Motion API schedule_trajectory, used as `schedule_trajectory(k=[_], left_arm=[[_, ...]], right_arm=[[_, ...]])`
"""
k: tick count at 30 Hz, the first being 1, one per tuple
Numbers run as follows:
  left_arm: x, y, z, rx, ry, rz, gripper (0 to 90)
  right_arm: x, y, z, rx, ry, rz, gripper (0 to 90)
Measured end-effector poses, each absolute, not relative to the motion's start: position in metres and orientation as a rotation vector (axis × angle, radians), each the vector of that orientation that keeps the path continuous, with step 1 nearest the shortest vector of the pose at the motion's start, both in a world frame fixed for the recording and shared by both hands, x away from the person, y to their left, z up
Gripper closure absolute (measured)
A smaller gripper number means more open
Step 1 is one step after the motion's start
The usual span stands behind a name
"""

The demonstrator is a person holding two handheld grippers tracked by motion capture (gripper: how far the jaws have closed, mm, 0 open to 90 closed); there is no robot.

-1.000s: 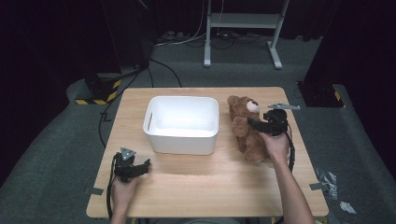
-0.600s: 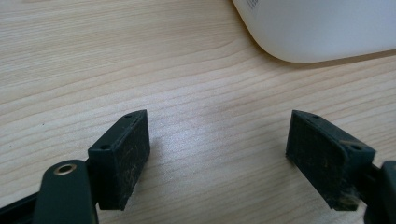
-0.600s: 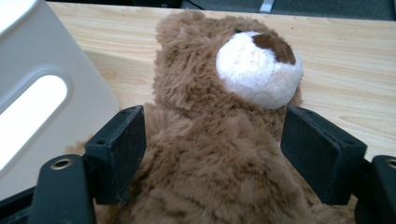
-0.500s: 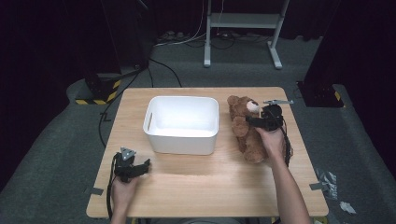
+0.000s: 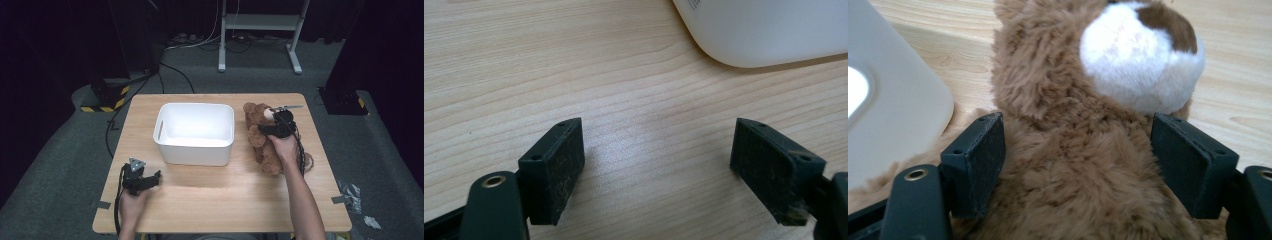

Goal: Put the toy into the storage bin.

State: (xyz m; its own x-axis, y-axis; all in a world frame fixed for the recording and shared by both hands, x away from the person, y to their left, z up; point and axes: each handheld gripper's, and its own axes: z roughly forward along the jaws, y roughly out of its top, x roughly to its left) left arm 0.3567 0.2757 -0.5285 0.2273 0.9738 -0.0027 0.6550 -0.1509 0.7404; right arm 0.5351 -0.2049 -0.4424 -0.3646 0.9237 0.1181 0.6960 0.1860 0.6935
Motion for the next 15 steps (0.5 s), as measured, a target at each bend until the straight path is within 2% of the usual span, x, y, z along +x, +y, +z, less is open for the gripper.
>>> schedule_trajectory(k=[11, 15], left_arm=[[0.357, 0.276, -0.529, 1.884, 1.496, 0.659, 21.5], [0.357, 0.276, -0.529, 1.883, 1.497, 0.659, 21.5]], right_arm=[[0.542, -0.206, -0.456, 1.577, 2.194, 0.947, 22.9], [0.544, -0.204, -0.463, 1.598, 2.215, 0.946, 26.3]])
